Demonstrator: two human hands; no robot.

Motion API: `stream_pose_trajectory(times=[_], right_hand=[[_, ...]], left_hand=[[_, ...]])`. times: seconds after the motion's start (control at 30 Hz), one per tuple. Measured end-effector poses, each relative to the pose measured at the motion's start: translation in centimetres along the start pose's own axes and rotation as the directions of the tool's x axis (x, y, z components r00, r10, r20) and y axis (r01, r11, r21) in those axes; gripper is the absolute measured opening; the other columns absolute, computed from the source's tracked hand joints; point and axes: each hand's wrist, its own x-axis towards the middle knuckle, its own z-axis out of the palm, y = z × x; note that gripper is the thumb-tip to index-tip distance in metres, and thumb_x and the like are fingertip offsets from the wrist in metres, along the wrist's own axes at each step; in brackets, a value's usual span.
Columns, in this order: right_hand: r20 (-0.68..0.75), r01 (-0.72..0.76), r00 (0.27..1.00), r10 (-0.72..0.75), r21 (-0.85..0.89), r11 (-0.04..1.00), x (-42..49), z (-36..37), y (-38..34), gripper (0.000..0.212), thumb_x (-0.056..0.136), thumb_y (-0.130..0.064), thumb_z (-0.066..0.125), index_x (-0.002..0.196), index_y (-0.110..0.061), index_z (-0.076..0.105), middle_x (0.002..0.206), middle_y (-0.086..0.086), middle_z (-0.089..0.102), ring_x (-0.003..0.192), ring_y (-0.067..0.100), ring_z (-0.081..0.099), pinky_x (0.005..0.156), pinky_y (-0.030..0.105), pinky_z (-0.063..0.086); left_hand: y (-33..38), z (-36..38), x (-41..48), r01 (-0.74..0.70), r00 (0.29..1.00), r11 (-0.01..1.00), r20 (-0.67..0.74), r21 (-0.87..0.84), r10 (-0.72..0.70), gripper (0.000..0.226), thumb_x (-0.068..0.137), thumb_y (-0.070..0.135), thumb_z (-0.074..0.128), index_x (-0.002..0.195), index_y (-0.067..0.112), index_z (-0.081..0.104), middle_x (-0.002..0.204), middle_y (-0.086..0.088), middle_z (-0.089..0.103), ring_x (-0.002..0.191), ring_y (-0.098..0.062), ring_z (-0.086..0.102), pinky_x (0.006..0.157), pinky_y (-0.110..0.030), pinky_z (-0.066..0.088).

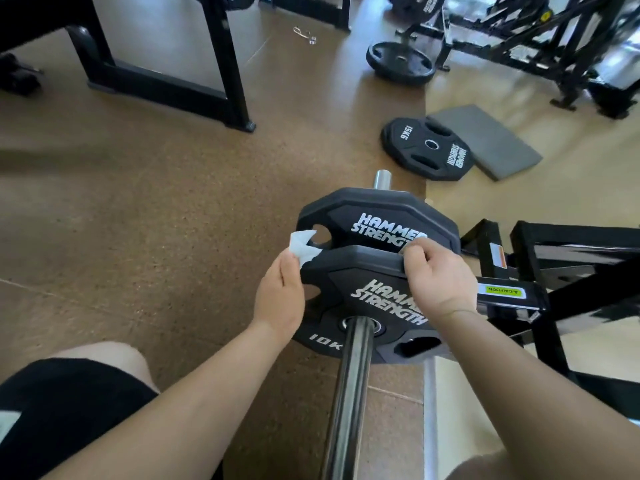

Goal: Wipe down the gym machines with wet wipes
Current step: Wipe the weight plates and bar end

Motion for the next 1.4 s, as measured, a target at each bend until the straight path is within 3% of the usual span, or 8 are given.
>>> stream_pose_trajectory(times=[0.17,0.27,0.4,0.67,0.83,1.0,1.2,1.4], right_hand=[[0.191,-0.083,0.980,0.055,0.141,0.986,0.1,-1.6,-0.6,0.029,0.101,-0.034,0.035,0.117,-0.045,0.056,0.103,-0.008,0.069,0.092,0.022,0.063,0.093,0.044,0.050],[0.237,0.041,0.972,0.003,-0.182,0.982,0.7,-2.2,-1.9,0.042,0.104,-0.033,0.029,0.143,-0.037,0.045,0.144,0.005,0.049,0.127,0.032,0.051,0.108,0.051,0.041],[0.085,0.321,0.946,-0.311,-0.152,0.935,-0.4,-1.6,-5.3,0.039,0.108,-0.038,0.036,0.144,-0.025,0.046,0.137,0.003,0.054,0.124,0.028,0.054,0.097,0.047,0.046],[0.289,0.079,0.956,-0.048,-0.095,0.992,-1.2,-1.9,-2.1,0.076,0.104,-0.063,0.012,0.104,-0.020,0.074,0.100,0.003,0.073,0.093,0.023,0.062,0.087,0.040,0.045],[0.271,0.041,0.959,-0.085,0.165,0.986,-2.5,-3.2,3.1,0.054,0.110,-0.047,0.023,0.161,-0.032,0.031,0.165,-0.005,0.033,0.154,0.013,0.025,0.123,0.029,0.017],[-0.021,0.215,0.977,-0.214,0.101,0.971,-1.7,-4.7,1.7,0.056,0.103,-0.028,0.043,0.158,-0.032,0.033,0.149,-0.004,0.055,0.135,0.020,0.051,0.112,0.039,0.041],[0.176,0.218,0.962,-0.208,-0.039,0.975,-3.3,-1.4,-2.3,0.058,0.107,-0.056,0.012,0.133,-0.031,0.058,0.116,0.001,0.071,0.121,0.031,0.061,0.094,0.042,0.044],[0.131,0.101,0.988,-0.085,-0.118,0.988,-3.8,-2.1,1.6,0.056,0.111,-0.045,0.010,0.106,-0.016,0.057,0.092,0.010,0.064,0.097,0.039,0.060,0.077,0.042,0.042]], left_hand=[[1.5,-0.1,-0.2,0.017,1.000,0.991,0.021,0.129,-0.020,0.036,0.110,0.032,0.027,0.117,0.026,0.062,0.110,0.007,0.062,0.107,-0.015,0.056,0.090,-0.028,0.035],[1.3,0.2,0.4,-0.023,0.999,0.979,0.027,0.202,0.018,0.038,0.110,0.033,0.025,0.113,0.020,0.061,0.115,0.001,0.062,0.110,-0.019,0.056,0.094,-0.036,0.040],[2.5,0.9,0.3,-0.134,0.991,0.951,0.059,0.279,0.123,0.046,0.109,0.035,0.023,0.118,0.018,0.064,0.129,-0.003,0.061,0.124,-0.024,0.054,0.110,-0.047,0.040],[3.9,1.7,-0.8,-0.493,0.868,0.796,0.267,0.352,0.419,0.048,0.112,0.032,0.028,0.155,0.017,0.043,0.163,0.002,0.037,0.152,-0.009,0.027,0.126,-0.031,0.019],[-0.6,-0.4,-1.2,-0.026,1.000,0.997,-0.006,0.079,0.026,0.052,0.107,0.051,0.027,0.142,0.023,0.055,0.144,0.004,0.058,0.139,-0.016,0.047,0.114,-0.029,0.037],[1.5,2.0,-1.8,-0.127,0.991,0.978,-0.022,0.163,0.133,0.050,0.112,0.037,0.020,0.158,0.027,0.035,0.163,0.017,0.018,0.153,-0.004,0.002,0.127,-0.039,-0.005],[3.2,2.6,-2.3,-0.636,0.769,0.604,0.327,0.481,0.549,0.055,0.111,0.038,0.018,0.158,0.017,0.036,0.163,0.002,0.038,0.153,-0.009,0.026,0.129,-0.038,0.011],[1.6,0.8,-2.0,-0.168,0.985,0.945,0.008,0.280,0.173,0.052,0.112,0.040,0.019,0.157,0.021,0.038,0.165,0.000,0.034,0.157,-0.018,0.011,0.126,-0.037,0.010]])
